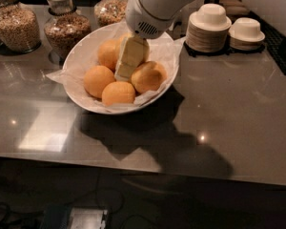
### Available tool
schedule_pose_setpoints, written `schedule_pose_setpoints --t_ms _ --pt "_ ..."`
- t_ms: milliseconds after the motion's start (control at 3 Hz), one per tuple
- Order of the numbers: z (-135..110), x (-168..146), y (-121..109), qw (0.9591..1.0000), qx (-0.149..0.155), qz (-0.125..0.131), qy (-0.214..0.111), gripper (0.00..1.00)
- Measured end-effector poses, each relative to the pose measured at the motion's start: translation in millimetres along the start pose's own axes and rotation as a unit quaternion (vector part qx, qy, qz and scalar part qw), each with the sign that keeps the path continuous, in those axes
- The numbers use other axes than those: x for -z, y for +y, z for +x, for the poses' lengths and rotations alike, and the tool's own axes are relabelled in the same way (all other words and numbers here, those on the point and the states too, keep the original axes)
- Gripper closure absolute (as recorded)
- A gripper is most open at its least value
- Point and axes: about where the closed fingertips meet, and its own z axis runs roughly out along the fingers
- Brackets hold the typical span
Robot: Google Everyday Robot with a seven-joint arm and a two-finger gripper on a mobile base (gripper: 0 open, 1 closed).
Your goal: Pick orange from white bowl
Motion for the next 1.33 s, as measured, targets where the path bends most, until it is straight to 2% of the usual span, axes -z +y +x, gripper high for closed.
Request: schedule_pose_setpoints --t_ms 333,667,1333 --pt "5.4 -4.7 -4.0 0.9995 -0.029 -0.008 0.009 0.00" --pt "17.5 -19.3 -12.9 0.9950 -0.092 -0.018 0.031 0.00" --pt "16.8 -30.9 -12.1 0.9939 -0.100 -0.014 0.044 0.00"
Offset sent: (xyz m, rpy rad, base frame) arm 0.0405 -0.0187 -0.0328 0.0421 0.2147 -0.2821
